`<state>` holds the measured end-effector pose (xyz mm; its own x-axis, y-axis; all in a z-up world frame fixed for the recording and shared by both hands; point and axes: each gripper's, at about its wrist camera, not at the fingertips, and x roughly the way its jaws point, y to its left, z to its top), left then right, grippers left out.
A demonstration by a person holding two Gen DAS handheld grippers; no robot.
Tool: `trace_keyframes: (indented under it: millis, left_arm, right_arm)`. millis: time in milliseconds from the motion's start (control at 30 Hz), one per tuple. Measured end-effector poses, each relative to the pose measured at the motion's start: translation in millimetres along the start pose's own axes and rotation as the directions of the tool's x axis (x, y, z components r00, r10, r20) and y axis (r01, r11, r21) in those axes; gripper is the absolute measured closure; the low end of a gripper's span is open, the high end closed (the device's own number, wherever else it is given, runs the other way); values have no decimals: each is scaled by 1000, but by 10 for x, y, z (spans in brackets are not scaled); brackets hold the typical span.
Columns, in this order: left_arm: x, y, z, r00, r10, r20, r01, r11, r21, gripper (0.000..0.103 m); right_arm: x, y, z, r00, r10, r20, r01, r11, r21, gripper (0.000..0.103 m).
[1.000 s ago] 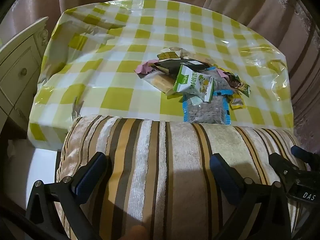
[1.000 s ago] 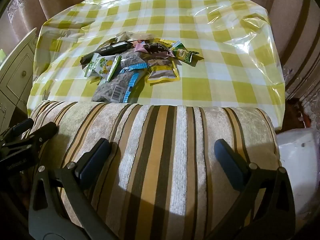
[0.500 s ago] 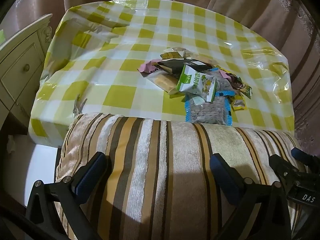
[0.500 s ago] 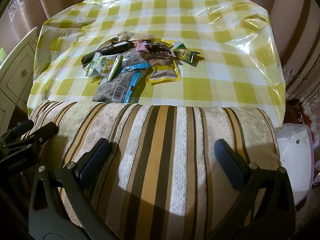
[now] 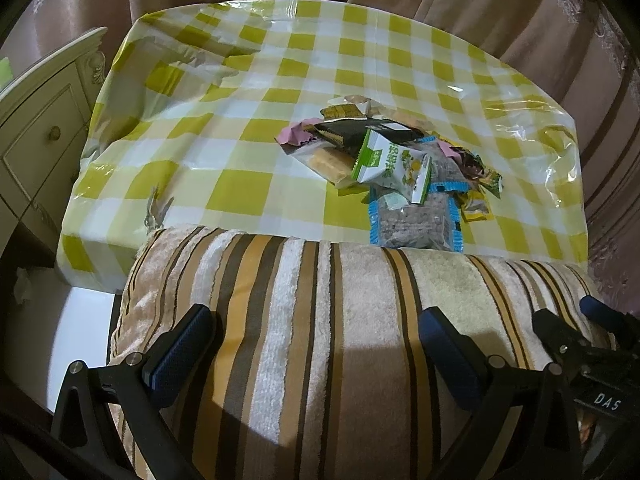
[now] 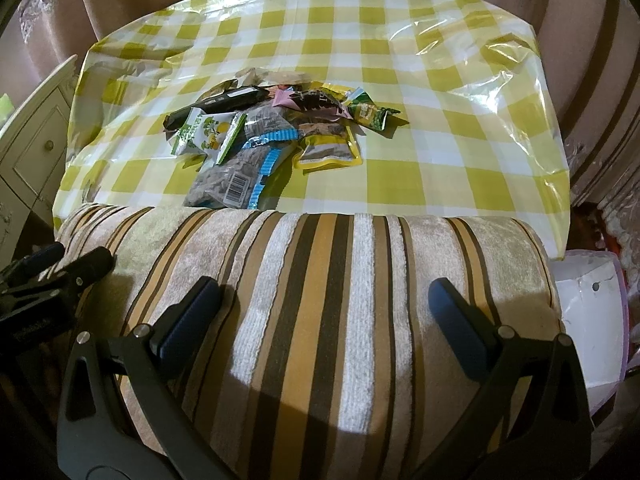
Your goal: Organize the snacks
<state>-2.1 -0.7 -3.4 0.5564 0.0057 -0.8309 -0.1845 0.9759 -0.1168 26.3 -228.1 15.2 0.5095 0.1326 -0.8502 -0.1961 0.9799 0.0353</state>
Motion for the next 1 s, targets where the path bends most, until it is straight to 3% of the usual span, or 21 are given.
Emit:
trace_keyframes:
  millis: [1000]
  left_arm:
    - [35, -25, 6, 1000, -1, -5, 1, 1000, 6, 0]
  right_arm:
    - [54, -16, 60, 1000, 5, -21, -5, 1000, -5, 0]
